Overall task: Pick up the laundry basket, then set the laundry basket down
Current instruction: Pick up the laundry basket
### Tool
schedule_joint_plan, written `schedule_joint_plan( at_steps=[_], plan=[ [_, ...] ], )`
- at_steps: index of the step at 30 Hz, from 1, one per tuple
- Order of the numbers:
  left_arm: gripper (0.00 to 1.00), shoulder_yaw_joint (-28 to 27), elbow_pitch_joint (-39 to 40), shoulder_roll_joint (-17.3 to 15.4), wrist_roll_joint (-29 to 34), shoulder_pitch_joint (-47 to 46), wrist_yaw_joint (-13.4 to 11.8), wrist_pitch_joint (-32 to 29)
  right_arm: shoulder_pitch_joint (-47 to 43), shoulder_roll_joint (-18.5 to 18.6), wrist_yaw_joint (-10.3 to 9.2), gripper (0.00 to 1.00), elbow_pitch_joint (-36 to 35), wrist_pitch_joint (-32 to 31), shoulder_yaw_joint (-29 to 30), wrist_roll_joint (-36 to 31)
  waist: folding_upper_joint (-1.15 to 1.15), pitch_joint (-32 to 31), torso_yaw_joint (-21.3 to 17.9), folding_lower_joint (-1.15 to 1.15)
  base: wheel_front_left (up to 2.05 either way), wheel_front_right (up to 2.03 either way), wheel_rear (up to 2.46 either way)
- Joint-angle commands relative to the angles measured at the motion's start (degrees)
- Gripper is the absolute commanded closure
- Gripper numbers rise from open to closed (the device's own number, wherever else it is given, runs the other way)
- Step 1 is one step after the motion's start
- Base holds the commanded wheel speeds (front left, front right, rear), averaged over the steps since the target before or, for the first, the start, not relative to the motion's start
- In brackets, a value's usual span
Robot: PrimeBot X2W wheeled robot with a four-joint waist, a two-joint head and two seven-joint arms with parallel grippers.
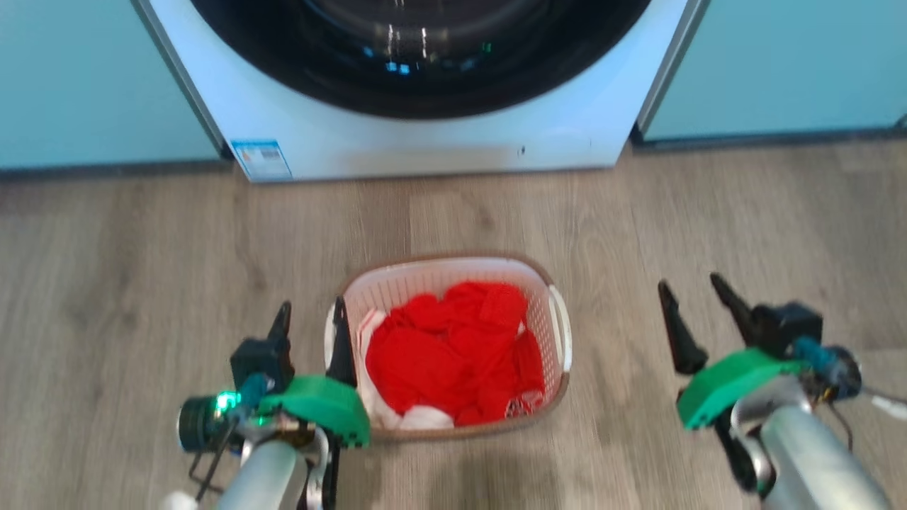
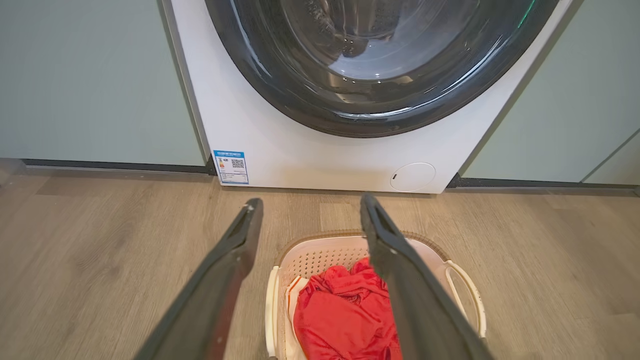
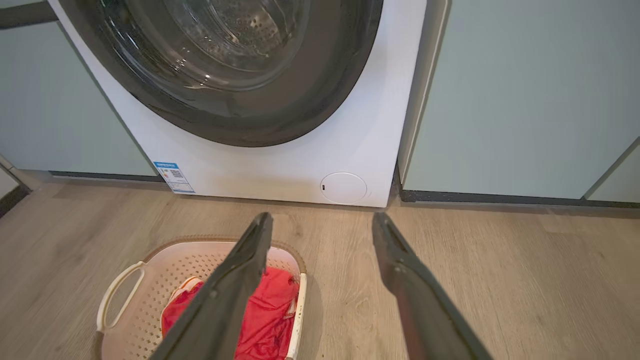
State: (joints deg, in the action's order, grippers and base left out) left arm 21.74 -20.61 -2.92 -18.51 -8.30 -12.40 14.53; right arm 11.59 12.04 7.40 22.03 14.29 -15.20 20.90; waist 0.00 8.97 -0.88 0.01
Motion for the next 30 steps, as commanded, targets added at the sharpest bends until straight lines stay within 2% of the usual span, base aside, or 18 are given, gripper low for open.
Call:
schedule_joint_plan(
  at_steps=[1,6,15,23,30],
  plan=[
    [0.0,-1.5,0.7,0.0,-0.6,-3.5,-0.5,0.5,2.9,1.6,0.09,0.0,-0.5,0.7,-1.4,1.1,0.0,4.9,-0.8,-0.01,0.0,0.0,0.0],
    [0.0,-0.2,-5.1,0.0,-1.9,-9.2,-1.2,0.5,9.1,3.1,0.09,0.0,4.5,0.7,-4.5,4.9,0.0,11.9,-1.4,-0.01,0.0,0.0,0.0],
    [0.0,0.0,-17.5,0.0,-5.0,-20.8,-0.7,0.5,20.7,5.3,0.09,0.0,12.8,0.7,-15.3,14.4,0.0,22.8,-1.6,-0.01,0.0,0.0,0.0],
    [0.0,0.9,-30.6,0.0,-7.5,-28.8,0.9,0.5,28.9,5.4,0.09,0.0,19.1,0.5,-25.4,24.9,0.0,28.6,-1.3,-0.01,0.0,0.0,0.0],
    [0.0,5.5,-39.9,0.0,-11.1,-34.2,3.8,0.5,34.4,5.7,0.09,0.0,22.5,-1.0,-33.4,32.4,0.0,32.0,-0.2,-0.01,0.0,0.0,0.0]
  ],
)
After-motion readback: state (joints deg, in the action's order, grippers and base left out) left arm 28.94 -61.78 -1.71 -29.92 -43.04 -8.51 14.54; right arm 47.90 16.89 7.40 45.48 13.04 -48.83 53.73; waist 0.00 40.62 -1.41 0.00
